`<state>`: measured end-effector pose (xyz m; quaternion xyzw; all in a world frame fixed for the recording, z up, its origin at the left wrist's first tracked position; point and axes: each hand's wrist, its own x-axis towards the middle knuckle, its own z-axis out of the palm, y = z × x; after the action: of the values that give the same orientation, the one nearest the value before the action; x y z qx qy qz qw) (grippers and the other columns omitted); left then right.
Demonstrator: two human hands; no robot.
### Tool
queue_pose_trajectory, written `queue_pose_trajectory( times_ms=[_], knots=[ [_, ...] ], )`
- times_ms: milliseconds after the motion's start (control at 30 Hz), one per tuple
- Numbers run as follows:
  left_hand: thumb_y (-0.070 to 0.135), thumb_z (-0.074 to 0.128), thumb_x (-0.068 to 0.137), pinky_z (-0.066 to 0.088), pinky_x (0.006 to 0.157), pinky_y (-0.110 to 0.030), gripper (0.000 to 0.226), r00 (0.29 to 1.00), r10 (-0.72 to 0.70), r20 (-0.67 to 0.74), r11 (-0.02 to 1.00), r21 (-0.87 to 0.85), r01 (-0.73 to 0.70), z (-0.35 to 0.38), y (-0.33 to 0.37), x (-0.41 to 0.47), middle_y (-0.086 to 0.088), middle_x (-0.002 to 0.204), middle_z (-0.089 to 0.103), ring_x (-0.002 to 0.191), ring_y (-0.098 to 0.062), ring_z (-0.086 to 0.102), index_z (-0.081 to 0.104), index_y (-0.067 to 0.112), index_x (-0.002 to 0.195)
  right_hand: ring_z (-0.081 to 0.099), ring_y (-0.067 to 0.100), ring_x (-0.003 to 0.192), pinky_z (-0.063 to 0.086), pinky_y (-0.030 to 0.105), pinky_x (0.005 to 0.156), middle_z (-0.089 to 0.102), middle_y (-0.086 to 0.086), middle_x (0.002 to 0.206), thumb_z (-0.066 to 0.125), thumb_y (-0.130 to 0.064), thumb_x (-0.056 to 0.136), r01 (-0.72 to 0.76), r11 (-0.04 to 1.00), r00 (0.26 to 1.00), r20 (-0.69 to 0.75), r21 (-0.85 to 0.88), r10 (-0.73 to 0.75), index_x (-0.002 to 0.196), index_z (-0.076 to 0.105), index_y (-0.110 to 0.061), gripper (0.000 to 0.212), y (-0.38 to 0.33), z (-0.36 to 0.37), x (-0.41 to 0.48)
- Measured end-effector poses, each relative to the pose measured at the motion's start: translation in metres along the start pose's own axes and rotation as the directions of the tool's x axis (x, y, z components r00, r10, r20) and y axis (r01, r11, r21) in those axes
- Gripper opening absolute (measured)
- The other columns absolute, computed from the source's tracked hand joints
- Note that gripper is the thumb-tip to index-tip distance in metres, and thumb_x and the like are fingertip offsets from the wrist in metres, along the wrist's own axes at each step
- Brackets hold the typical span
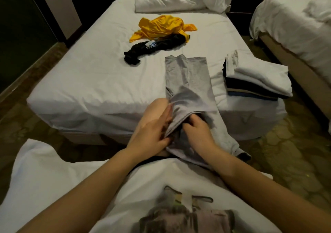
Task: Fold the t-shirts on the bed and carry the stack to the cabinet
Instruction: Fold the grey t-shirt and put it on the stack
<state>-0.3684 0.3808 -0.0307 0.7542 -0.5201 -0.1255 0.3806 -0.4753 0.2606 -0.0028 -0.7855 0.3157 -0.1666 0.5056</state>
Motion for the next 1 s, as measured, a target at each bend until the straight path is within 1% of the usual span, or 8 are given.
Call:
queue_pose_trajectory(
  times_ms=[133,233,333,467,567,700,800,1000],
  knots=[
    [0.029,0.046,0.074,0.045,0.095,-0.030,0.053,0.996,0.061,0.060,0.995,0.075,-0.065,-0.002,-0.002,0.000,-0.005,0.118,0.065,0.108,-0.016,0.058,0.059,0.021,0.124,0.057,0.024,0.098,0.047,0.033,0.080,0.060,0.007,0.110,0.050,-0.003,0.087,-0.206,0.944,0.964,-0.112,0.258,0.241,0.116,0.051,-0.011,0.030,0.001,-0.008,0.009],
    [0.023,0.041,0.072,0.039,0.094,-0.020,0.050,0.989,0.143,0.034,0.971,0.188,-0.147,-0.001,-0.001,-0.001,-0.009,0.113,0.067,0.103,-0.020,0.061,0.068,0.010,0.112,0.061,0.032,0.101,0.056,0.039,0.071,0.057,0.019,0.118,0.052,-0.006,0.088,-0.322,0.656,0.901,0.008,0.683,0.434,0.122,0.044,-0.009,0.035,0.001,-0.016,0.016],
    [0.020,0.035,0.070,0.037,0.098,-0.020,0.056,0.996,0.083,0.037,0.985,0.150,-0.087,-0.002,-0.004,-0.004,-0.011,0.119,0.063,0.110,-0.017,0.056,0.065,0.011,0.116,0.061,0.029,0.094,0.055,0.034,0.057,0.054,0.015,0.124,0.055,-0.013,0.090,-0.340,0.448,0.862,0.084,0.827,0.500,0.138,0.033,-0.016,0.053,-0.002,-0.035,0.029],
    [0.018,0.033,0.072,0.030,0.099,-0.007,0.054,0.996,0.074,0.058,0.985,0.150,-0.082,-0.008,0.008,-0.007,-0.014,0.117,0.064,0.108,-0.014,0.054,0.067,0.005,0.112,0.054,0.012,0.067,0.049,0.022,0.052,0.053,0.005,0.089,0.049,-0.001,0.091,-0.485,0.644,0.857,0.174,0.591,0.486,0.133,0.046,-0.017,0.044,-0.021,-0.043,0.046],
    [0.016,0.036,0.073,0.030,0.095,-0.008,0.051,0.991,0.126,-0.032,0.963,0.244,-0.115,-0.017,0.018,-0.014,-0.013,0.115,0.066,0.107,-0.014,0.048,0.067,0.004,0.111,0.050,0.004,0.044,0.041,0.015,0.042,0.058,0.007,0.096,0.041,0.013,0.088,-0.366,0.808,0.929,0.130,0.461,0.346,0.128,0.054,-0.005,0.046,-0.032,-0.038,0.055],
    [0.007,0.046,0.074,0.043,0.089,-0.021,0.042,0.991,0.122,-0.047,0.919,0.382,-0.095,-0.025,0.018,-0.026,-0.007,0.116,0.066,0.102,-0.014,0.056,0.069,0.009,0.110,0.060,0.016,0.075,0.047,0.019,0.060,0.061,0.009,0.113,0.051,0.004,0.086,-0.175,0.982,0.982,0.082,0.069,0.170,0.127,0.057,-0.010,0.044,-0.028,-0.039,0.051],
    [0.017,0.042,0.083,0.029,0.100,-0.014,0.044,0.992,-0.025,0.124,0.936,0.351,-0.020,-0.026,0.011,-0.032,0.001,0.134,0.054,0.121,-0.015,0.051,0.061,0.016,0.123,0.055,0.030,0.111,0.046,0.032,0.088,0.056,0.007,0.128,0.057,-0.023,0.089,0.033,0.820,0.988,0.140,-0.572,0.058,0.131,0.053,-0.018,0.043,0.002,-0.045,0.036],
    [0.084,0.029,0.070,0.007,0.099,0.003,0.088,0.953,0.048,0.298,0.951,0.280,-0.135,-0.040,0.000,-0.030,0.020,0.136,0.039,0.119,0.015,0.023,0.050,0.027,0.133,0.049,0.012,0.120,0.037,0.024,0.100,0.053,-0.005,0.130,0.059,-0.036,0.090,0.278,0.850,0.949,0.266,-0.447,-0.170,0.126,0.058,-0.025,0.038,0.034,-0.071,-0.004]
  ],
)
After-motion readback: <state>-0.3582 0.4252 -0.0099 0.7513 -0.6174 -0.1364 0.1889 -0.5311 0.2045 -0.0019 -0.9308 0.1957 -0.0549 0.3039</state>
